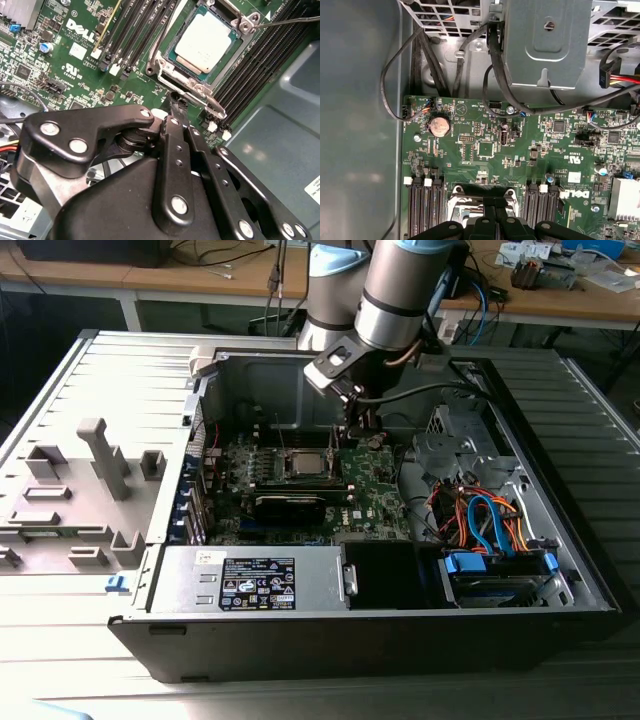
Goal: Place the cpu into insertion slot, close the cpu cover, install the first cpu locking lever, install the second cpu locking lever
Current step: 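Close the cpu cover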
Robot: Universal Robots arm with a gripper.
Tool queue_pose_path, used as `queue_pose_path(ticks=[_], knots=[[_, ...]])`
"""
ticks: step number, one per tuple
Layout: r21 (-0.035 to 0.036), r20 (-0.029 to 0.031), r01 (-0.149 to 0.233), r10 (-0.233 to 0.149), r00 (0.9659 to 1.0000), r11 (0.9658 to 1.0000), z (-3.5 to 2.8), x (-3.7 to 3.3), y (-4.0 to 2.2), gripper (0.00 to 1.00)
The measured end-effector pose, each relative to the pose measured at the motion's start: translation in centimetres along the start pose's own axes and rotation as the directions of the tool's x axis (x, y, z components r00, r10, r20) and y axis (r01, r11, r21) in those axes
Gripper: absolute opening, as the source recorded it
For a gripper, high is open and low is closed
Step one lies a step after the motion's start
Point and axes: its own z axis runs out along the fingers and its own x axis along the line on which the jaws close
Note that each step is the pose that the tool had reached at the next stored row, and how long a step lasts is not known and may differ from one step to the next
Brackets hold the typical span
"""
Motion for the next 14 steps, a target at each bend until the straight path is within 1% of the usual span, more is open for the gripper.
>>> queue_pose_path(ticks=[9, 13, 14], knots=[[0.0, -0.0001, 0.0, 0.0, 1.0, 1.0, 0.11, 0.03, -0.47, 0.11], [-0.0001, 0.0001, 0.002, -0.002, 1.0, 1.0, 0.39, 0.09, -1.24, 0.11], [0.0001, 0.0009, 0.006, -0.006, 1.0, 1.0, 0.66, 0.12, -1.73, 0.11]])
